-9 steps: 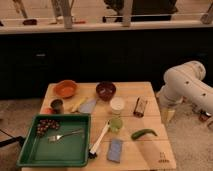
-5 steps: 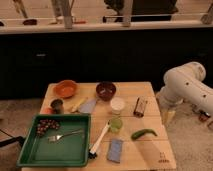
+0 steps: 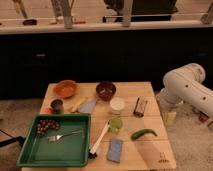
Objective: Place pepper in purple bowl
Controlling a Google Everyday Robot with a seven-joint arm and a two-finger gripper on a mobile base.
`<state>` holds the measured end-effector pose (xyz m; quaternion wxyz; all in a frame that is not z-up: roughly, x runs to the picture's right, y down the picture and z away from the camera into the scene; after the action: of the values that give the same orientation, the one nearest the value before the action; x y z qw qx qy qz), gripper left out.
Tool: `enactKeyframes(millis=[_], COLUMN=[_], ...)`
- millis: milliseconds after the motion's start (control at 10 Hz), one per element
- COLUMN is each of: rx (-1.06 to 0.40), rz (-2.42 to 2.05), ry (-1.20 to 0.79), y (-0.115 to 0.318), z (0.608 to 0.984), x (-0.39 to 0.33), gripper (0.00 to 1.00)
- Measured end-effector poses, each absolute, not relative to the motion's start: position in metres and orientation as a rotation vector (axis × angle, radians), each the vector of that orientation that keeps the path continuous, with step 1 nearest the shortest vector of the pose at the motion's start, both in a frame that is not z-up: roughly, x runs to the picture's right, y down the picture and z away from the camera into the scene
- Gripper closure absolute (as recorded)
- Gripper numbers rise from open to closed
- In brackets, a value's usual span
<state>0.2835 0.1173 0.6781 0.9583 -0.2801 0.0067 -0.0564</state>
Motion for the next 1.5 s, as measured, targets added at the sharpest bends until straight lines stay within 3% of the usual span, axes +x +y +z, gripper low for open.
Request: enactKeyframes(millis=[1500], rx=[-0.570], rz=[-0.380], ry=[-0.030], y=[0.153], z=[0.661], x=[0.256], gripper=[0.20])
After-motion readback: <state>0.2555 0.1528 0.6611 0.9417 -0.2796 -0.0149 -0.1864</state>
